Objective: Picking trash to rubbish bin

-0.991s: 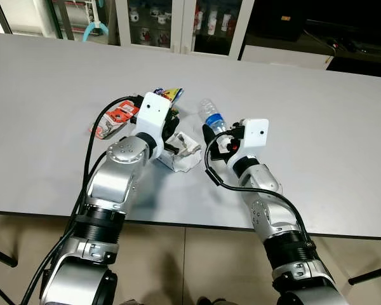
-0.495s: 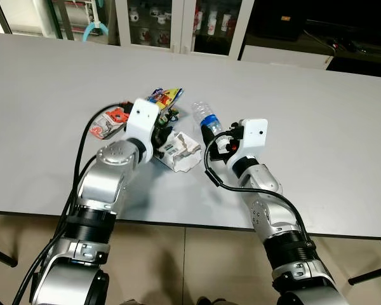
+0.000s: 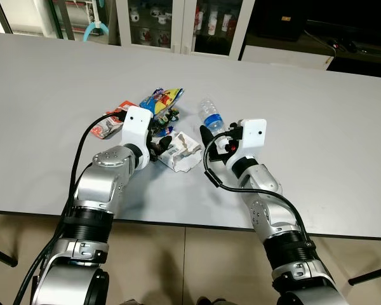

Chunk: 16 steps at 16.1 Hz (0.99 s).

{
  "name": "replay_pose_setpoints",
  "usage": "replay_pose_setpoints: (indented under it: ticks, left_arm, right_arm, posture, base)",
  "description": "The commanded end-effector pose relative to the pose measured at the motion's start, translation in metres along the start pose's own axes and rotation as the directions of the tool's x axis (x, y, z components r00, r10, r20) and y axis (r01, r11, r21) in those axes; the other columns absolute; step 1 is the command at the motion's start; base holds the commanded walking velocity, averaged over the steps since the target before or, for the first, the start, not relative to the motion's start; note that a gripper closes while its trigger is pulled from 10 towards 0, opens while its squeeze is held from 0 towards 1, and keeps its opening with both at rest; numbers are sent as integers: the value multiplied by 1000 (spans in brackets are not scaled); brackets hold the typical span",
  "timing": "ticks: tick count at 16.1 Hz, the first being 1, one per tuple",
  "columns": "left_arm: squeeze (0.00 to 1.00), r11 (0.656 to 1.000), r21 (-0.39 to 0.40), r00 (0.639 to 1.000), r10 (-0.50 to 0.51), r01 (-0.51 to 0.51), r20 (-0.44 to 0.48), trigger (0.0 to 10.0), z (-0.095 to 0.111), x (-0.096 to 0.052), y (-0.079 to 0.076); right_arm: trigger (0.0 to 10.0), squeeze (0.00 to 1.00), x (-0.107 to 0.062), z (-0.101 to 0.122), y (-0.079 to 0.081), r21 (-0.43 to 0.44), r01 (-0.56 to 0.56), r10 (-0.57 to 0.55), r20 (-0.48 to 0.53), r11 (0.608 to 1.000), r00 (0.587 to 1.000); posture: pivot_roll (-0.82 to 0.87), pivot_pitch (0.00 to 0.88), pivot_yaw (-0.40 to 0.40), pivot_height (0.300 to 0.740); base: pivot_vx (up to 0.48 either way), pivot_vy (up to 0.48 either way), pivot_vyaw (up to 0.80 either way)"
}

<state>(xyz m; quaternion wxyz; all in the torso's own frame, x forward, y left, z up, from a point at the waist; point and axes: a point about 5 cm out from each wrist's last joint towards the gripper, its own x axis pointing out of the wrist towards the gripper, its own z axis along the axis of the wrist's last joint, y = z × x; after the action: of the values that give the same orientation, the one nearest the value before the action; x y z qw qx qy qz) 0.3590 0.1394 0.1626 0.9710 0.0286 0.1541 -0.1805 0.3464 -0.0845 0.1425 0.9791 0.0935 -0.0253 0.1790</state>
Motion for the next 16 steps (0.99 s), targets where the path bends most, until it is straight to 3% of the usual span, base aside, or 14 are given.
replay_pose_setpoints:
  ticks: [1, 11, 12, 16]
  left_arm:
    - [1000, 998, -45, 999, -35, 34, -15, 10000, -3, 2, -4]
    - [1000, 987, -155, 999, -34, 35, 7, 10000, -6, 9, -2]
    - [0, 977, -206, 998, -39, 46, 39, 10000, -3, 10, -1]
    - [0, 929, -351, 993, -104, 115, 51, 10000, -11, 18, -8]
  right_arm:
    - [10000, 0, 0, -2, -2, 3, 1, -1, -18, 1000, 1000]
    - [10000, 0, 0, -2, -1, 2, -8, 8, -20, 1000, 1000]
    - [10000, 0, -1, -2, -1, 2, -9, 9, -21, 1000, 1000]
    - [10000, 0, -1, -2, -1, 0, -11, 11, -22, 1000, 1000]
  posture:
    - [-71, 64, -109, 740]
    - [-76, 65, -110, 740]
    - [-76, 65, -111, 740]
    - [-79, 66, -113, 740]
  base:
    - [0, 0, 0]
    - [0, 0, 0]
    - [0, 0, 0]
    - [0, 0, 0]
